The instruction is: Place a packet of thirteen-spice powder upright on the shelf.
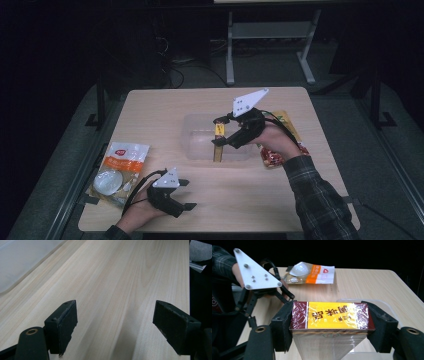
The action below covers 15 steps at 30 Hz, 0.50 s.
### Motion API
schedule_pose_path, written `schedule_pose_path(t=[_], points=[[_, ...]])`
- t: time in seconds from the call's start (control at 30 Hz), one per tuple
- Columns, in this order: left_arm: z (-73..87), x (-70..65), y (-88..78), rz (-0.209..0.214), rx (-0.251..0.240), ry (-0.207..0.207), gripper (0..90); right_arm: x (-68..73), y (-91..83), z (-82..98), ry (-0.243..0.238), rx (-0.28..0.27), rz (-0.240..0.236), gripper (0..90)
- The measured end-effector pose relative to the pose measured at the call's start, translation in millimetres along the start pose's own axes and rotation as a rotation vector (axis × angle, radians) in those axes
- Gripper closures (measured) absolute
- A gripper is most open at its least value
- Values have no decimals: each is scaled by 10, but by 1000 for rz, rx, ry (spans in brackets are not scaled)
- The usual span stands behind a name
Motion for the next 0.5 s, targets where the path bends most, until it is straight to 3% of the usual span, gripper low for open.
schedule_pose_path(t=[0.5], points=[[-1,-1,19,20,6,-4,196,-473,67,206,19,27,14,317]])
Point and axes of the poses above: each handheld gripper's, and its own axes: y roughly forward along the jaws, z roughly out of its underside, x roughly to its left, the point moved 7 cm from there along y, roughly forward along the jaws, and after that the axes turned 12 degrees about -y, right-handed, at the moved point
